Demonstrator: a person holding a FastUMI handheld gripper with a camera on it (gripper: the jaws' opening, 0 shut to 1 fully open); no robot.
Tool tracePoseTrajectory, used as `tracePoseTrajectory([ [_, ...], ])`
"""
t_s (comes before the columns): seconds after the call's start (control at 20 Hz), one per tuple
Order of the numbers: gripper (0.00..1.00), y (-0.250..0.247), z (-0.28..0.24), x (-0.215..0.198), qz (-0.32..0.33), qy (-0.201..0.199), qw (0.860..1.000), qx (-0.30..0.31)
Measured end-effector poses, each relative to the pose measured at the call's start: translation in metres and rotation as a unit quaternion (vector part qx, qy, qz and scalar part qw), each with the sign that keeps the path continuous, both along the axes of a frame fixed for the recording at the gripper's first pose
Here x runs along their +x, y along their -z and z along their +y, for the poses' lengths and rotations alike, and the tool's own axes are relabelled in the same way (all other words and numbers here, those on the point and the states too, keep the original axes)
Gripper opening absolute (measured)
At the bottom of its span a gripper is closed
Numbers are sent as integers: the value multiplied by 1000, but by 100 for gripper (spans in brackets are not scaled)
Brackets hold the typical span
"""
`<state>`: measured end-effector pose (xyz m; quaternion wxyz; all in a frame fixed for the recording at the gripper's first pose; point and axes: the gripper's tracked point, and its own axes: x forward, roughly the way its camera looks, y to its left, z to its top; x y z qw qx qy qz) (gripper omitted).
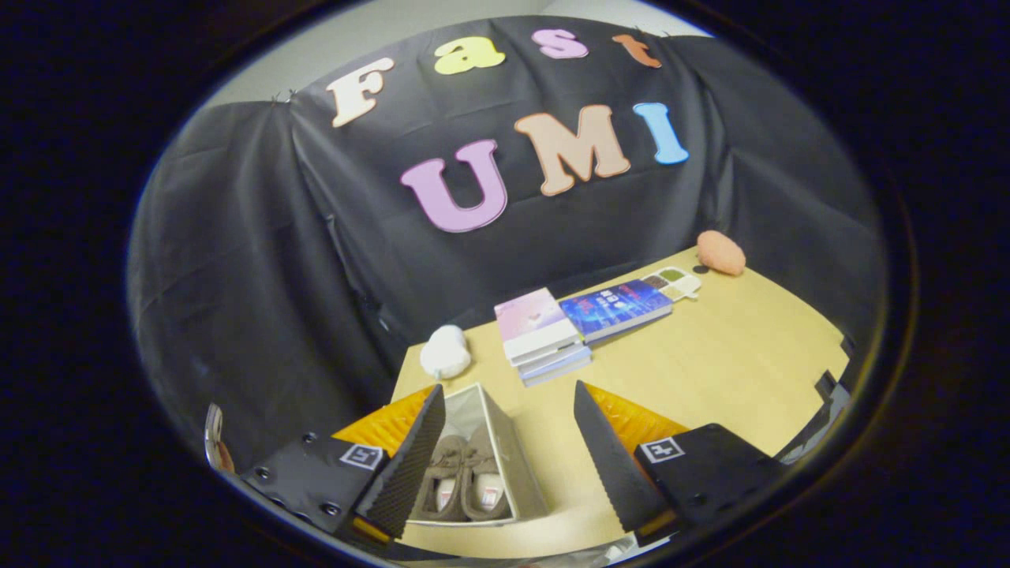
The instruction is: Open the storage box then place both shoes into the box .Put the left shoe in first, then the right shoe, with the right side of both shoes facing outward in a uniform manner.
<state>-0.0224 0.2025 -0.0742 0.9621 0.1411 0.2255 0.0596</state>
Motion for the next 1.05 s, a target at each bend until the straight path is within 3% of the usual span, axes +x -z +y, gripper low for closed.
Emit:
tracePoseTrajectory([
  [0.4, 100, -82, -39, 15, -132, 44, 990, -34],
  [1.05, 100, -96, -59, -7, -165, 44, 983, -67],
])
